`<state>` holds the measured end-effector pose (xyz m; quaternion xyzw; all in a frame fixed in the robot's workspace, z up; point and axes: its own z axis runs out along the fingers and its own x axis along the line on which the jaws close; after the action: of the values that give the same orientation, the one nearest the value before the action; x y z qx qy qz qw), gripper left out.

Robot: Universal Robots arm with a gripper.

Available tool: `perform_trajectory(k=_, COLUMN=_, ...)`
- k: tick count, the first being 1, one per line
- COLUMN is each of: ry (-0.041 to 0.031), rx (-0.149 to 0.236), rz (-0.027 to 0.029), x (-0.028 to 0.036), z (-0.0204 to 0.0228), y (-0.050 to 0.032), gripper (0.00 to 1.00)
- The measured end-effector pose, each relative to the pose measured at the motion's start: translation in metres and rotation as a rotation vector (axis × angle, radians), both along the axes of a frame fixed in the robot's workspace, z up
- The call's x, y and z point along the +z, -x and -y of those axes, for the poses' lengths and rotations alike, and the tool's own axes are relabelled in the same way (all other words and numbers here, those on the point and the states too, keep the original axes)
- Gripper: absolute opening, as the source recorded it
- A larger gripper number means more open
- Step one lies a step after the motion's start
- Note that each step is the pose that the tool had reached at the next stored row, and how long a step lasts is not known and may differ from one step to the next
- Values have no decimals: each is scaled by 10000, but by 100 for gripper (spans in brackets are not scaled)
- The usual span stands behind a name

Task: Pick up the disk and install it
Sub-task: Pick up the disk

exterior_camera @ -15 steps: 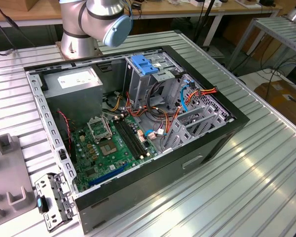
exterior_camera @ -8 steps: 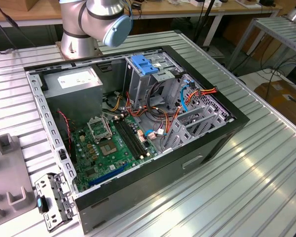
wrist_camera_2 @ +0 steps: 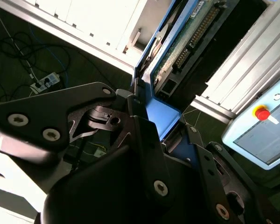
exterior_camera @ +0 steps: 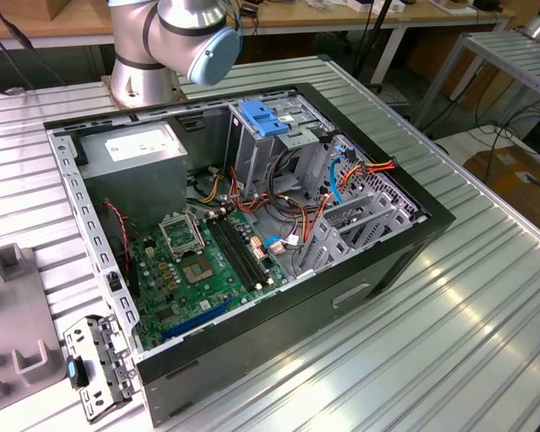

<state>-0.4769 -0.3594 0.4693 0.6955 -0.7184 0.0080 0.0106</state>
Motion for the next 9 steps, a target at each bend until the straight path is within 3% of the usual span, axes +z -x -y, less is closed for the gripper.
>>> perform_trajectory(k=9, ry=0, rx=0, rz=-8, x=94, z=0, y=0, gripper=37)
